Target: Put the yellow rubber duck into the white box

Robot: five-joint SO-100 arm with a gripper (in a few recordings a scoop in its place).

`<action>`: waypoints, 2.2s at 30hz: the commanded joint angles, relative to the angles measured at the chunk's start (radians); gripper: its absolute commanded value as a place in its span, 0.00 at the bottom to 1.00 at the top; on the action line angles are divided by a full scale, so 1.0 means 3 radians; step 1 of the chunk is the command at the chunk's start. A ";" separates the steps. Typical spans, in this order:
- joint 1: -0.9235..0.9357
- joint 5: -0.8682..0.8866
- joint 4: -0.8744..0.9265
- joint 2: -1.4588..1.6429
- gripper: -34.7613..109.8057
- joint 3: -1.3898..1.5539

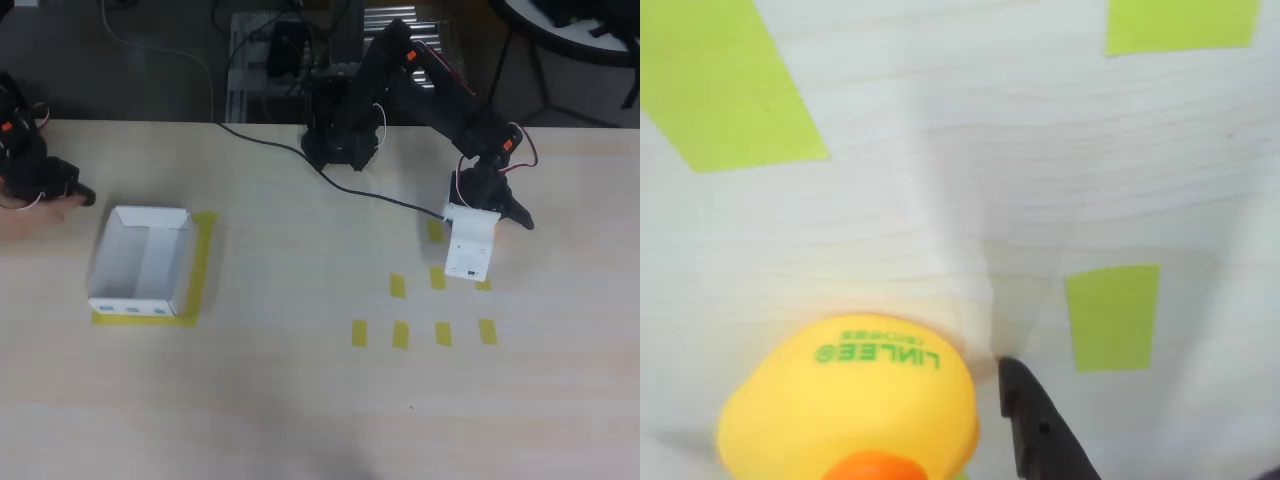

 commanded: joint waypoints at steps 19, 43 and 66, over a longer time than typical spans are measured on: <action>-0.0143 0.0189 -0.0174 -0.0072 0.29 -0.0470; 0.0900 0.0864 -0.0092 0.2142 0.24 -0.0501; 0.4183 0.1012 -0.0562 0.5742 0.24 0.1381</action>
